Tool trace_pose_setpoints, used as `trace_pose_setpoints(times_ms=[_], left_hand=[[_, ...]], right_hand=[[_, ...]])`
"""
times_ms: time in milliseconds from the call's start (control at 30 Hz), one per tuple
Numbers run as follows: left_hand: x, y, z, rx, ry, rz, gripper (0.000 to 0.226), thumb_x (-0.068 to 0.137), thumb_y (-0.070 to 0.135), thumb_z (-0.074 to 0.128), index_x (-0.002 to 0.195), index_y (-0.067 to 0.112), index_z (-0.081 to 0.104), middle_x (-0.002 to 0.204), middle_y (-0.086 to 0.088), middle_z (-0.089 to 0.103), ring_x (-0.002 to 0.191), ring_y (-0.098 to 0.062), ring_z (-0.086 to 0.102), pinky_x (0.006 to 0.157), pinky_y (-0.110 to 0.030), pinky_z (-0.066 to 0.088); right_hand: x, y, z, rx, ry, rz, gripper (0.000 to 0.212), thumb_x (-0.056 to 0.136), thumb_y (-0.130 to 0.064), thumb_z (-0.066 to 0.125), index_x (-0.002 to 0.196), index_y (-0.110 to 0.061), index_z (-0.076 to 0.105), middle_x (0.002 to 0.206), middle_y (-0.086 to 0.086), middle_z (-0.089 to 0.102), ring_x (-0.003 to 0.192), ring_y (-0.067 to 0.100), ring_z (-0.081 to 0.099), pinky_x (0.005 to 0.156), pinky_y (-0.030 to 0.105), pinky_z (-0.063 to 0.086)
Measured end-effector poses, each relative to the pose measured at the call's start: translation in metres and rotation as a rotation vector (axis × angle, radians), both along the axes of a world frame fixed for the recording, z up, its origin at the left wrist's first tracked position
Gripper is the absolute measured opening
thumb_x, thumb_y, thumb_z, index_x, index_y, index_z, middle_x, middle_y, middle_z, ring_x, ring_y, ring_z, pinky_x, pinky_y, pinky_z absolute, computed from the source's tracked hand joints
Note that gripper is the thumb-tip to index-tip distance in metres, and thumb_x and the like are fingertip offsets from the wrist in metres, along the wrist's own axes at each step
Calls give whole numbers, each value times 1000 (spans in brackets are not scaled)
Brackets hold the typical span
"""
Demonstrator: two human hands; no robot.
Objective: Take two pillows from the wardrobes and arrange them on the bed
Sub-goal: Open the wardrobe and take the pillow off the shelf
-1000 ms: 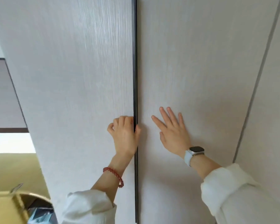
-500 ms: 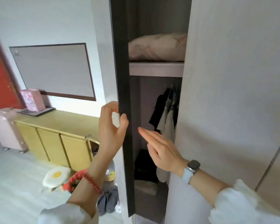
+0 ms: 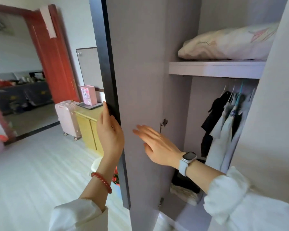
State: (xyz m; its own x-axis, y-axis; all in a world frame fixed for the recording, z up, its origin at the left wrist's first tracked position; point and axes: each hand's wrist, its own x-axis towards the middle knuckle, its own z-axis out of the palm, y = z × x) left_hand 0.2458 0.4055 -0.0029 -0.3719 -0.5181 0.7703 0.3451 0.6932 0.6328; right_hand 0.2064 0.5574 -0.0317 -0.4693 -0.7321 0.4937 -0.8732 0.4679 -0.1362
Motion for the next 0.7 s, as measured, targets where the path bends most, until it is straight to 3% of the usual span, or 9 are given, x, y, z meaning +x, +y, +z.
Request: trace_pose_setpoints(times_ms=[133, 233, 300, 433, 567, 700], left_hand=[[1, 9, -10, -86, -93, 252, 52, 81, -5, 48, 132, 0, 40, 137, -26, 41, 123, -41, 39, 98, -50, 33], [0, 35, -28, -269, -131, 272, 53, 74, -6, 53, 126, 4, 49, 139, -25, 39, 131, -40, 32, 98, -54, 30], [-8, 58, -39, -368, -169, 179, 51, 74, -6, 55, 123, 5, 51, 136, -25, 44, 128, -40, 36, 96, -54, 33], [-40, 109, -37, -331, -285, -65, 48, 76, -3, 59, 123, 4, 50, 136, -23, 45, 126, -41, 38, 95, -55, 34], [-81, 170, -18, -399, -271, -241, 45, 78, 0, 58, 122, 4, 51, 133, -21, 48, 121, -40, 44, 92, -54, 36], [-130, 229, 11, -438, -248, -431, 45, 84, 7, 54, 128, 7, 44, 137, -17, 43, 125, -34, 39, 95, -53, 34]], right_hand=[[-10, 20, 0, -74, -11, -99, 47, 87, -3, 40, 134, -11, 39, 144, 8, 39, 136, 21, 30, 110, 36, 28], [-19, 52, -3, -83, -10, -190, 43, 88, -3, 41, 130, -9, 43, 140, 8, 43, 133, 22, 34, 108, 39, 33], [-24, 79, -4, -89, -11, -249, 41, 88, -3, 41, 128, -9, 46, 138, 8, 46, 132, 21, 36, 106, 39, 35], [-29, 142, 3, -94, 39, -390, 37, 86, -1, 44, 121, -7, 53, 130, 10, 53, 126, 24, 44, 102, 39, 38], [-28, 209, 21, -112, 62, -558, 36, 86, -3, 44, 120, -9, 53, 129, 9, 53, 120, 24, 47, 93, 36, 44], [-33, 261, 44, -97, 107, -729, 38, 86, -2, 43, 122, -8, 52, 130, 10, 52, 120, 26, 47, 95, 34, 43]])
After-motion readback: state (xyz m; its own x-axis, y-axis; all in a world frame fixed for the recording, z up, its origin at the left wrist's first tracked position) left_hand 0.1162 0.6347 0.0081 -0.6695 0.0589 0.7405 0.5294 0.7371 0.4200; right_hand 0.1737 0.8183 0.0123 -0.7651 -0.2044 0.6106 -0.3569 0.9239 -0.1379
